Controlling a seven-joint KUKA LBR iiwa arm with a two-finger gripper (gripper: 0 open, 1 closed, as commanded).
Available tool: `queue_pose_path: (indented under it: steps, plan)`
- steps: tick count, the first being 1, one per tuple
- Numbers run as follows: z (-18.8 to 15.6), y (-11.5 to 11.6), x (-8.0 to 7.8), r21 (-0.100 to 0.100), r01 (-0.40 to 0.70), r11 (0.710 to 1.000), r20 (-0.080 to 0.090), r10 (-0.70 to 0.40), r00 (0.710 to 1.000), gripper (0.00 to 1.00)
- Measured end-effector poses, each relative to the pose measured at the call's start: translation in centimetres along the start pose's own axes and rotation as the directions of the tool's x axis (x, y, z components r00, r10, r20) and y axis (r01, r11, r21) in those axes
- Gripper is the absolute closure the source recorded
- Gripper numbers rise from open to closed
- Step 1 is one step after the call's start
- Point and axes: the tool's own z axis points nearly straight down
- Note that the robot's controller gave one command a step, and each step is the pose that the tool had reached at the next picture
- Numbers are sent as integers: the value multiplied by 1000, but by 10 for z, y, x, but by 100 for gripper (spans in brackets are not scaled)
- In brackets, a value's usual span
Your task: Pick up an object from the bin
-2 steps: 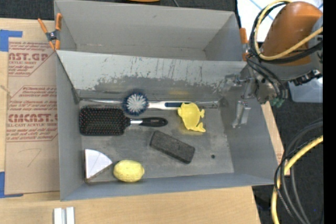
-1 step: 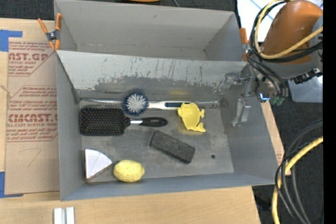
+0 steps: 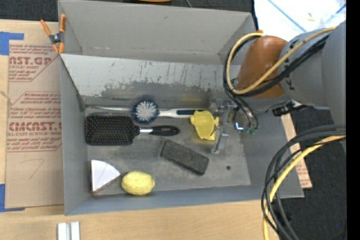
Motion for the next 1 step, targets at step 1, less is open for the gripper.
queue_pose_path:
  steps: [1]
  plan:
    - [-70, 23, 6, 3, -24, 1000, 19, 24, 1000, 0]
